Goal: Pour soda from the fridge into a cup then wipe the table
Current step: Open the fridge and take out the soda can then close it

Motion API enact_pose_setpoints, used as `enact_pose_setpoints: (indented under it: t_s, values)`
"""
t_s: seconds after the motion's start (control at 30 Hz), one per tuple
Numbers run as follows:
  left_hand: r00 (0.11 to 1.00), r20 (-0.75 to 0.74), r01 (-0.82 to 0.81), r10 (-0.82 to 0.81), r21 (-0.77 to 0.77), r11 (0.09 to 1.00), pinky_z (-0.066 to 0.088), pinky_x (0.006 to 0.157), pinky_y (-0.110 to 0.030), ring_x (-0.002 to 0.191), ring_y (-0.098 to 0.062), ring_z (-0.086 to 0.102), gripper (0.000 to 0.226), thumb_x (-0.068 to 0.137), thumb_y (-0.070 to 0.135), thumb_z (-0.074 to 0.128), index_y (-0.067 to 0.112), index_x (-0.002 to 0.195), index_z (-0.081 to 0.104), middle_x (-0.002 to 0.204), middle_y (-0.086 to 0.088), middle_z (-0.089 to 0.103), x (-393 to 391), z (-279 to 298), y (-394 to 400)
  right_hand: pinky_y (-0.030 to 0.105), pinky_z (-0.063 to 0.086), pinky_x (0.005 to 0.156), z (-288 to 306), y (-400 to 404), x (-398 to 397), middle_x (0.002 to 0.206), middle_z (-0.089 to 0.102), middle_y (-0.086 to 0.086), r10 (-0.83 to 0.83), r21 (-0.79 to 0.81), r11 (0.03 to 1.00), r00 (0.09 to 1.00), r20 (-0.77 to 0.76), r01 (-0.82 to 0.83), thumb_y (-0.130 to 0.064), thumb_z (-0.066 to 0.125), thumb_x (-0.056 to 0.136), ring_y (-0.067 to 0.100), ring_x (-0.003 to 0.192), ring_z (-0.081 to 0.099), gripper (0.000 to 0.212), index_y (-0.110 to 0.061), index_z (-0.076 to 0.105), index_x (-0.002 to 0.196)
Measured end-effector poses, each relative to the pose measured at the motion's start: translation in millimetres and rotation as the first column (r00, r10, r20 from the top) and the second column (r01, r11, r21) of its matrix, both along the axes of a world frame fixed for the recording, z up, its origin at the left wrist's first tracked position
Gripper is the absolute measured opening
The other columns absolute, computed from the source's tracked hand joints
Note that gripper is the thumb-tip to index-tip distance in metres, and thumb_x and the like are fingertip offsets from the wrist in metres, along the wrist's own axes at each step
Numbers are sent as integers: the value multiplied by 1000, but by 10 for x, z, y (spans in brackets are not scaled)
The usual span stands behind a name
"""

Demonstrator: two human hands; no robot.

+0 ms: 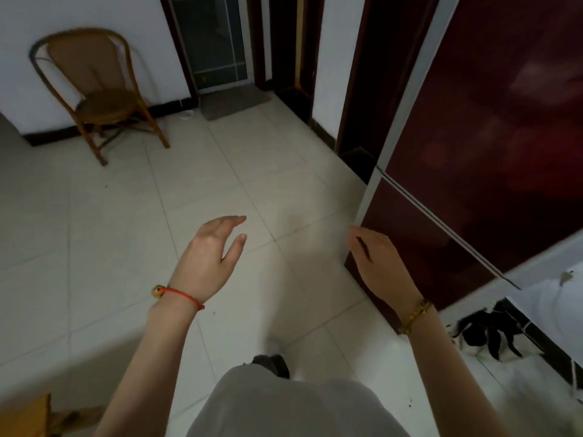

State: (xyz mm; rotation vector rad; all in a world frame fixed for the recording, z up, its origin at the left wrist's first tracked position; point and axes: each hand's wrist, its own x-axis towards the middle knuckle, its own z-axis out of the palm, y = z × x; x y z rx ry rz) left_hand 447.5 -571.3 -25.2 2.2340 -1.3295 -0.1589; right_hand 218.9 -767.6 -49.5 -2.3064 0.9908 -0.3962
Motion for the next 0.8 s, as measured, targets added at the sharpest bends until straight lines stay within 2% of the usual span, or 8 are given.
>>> enact_pose_setpoints:
  t_s: [0.13,0.23,0.3,0.4,0.5,0.6,0.7,0.8]
  values:
    - [998,10,65,-65,-6,998,30,106,-19,127,-21,50,38,100,31,47,16,134,55,132,-4,60,619,85,-683,44,44,105,134,-509,549,125,64,8,-32,-12,999,998,49,33,-57,27,96,24,118,57,67,-8,59,128]
    - [993,1,118,-118,-6,993,28,105,-16,129,-18,47,37,100,29,47,18,135,54,134,-2,58,941,121,-1147,48,49,89,199,-813,822,101,67,18,-124,-30,992,991,57,126,-26,40,103,32,96,62,37,3,62,106]
    - [988,-15,155,-155,-10,988,27,104,-15,130,-15,45,38,100,30,47,19,136,53,135,0,57,1100,128,-1432,47,47,84,210,-990,945,96,64,22,-180,-22,983,982,48,182,-20,42,103,35,90,59,31,7,59,101]
    - [976,-36,214,-214,-15,977,27,105,-15,131,-11,44,38,101,31,46,21,137,53,136,3,56,1293,120,-1878,45,47,94,143,-1285,1064,108,66,12,-209,-11,978,977,41,209,-29,40,102,27,105,58,34,-3,60,112]
    - [956,-47,290,-291,-20,957,29,105,-16,130,-11,45,38,101,30,46,21,137,52,137,3,56,1435,92,-2322,44,43,105,89,-1519,1135,127,63,4,-244,9,970,967,67,244,-45,35,98,22,123,53,49,-15,57,131]
    - [929,-49,366,-367,-23,930,35,105,-22,126,-15,50,39,101,29,46,19,138,52,135,0,57,1538,61,-2799,42,41,107,43,-1760,1196,130,61,-1,-303,16,953,951,63,303,-44,35,100,18,125,51,46,-19,55,134]
    - [899,-38,435,-435,-20,900,34,105,-20,125,-16,50,40,101,28,46,17,139,51,136,-3,57,1594,48,-3280,43,42,105,45,-2003,1266,126,62,-3,-362,13,932,931,58,361,-45,35,100,17,123,52,44,-20,56,131]
    - [862,-51,504,-504,-14,864,30,105,-17,128,-13,48,41,101,31,45,19,140,49,138,-1,55,1623,72,-3722,39,42,101,100,-2201,1307,115,66,4,-442,17,897,894,75,442,-33,42,102,21,113,56,32,-15,60,120]
